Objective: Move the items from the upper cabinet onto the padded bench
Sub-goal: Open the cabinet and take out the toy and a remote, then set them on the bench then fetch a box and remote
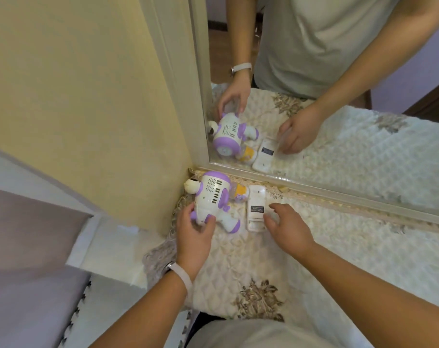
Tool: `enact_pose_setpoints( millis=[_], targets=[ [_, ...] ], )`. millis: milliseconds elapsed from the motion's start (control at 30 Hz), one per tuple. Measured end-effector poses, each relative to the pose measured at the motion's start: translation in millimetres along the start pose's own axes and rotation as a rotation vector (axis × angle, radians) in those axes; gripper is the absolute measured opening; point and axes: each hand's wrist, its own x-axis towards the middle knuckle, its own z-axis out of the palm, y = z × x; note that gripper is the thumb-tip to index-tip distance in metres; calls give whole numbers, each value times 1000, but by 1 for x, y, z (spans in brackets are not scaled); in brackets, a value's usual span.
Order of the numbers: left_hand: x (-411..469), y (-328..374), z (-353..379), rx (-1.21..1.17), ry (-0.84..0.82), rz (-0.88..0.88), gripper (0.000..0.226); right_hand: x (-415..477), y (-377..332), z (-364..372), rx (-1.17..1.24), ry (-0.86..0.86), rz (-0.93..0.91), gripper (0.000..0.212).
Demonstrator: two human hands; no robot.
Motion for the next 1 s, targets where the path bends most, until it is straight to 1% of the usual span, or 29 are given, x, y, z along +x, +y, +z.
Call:
enact_pose_setpoints(
  millis=[67, 167, 267, 367, 467, 533, 667, 800, 900, 1000],
  targets=[
    [-10, 7, -5, 94, -6, 78, 32, -8, -1, -7, -51, 19, -75, 48],
    [-26, 13, -14, 292, -38, 149, 46, -19, -3, -20, -127, 20, -208, 46],
    [-45, 24, -22, 469, -11, 240, 53, -32, -4, -32, -196, 46, -355, 44],
    [-68, 40, -30, 601, 21, 286, 49, -48, -6, -43, -254, 75, -513, 42],
    [-97, 54, -39, 739, 58, 290, 53, -66, -13, -52, -317, 94, -663, 50],
    [-121, 61, -46, 818, 83, 288, 54, -79, -18, -57, -351, 91, -757, 51],
    [-170, 68, -60, 919, 148, 287, 51, -103, -25, -61, -392, 73, -956, 48],
    [-224, 76, -78, 960, 217, 314, 46, -127, -37, -59, -431, 53, -1139, 46],
    [-262, 78, -97, 991, 230, 280, 46, -151, -53, -58, -426, 51, -1256, 45],
    [-297, 84, -115, 1006, 302, 243, 48, -178, -69, -56, -423, 43, -1367, 43]
  ],
)
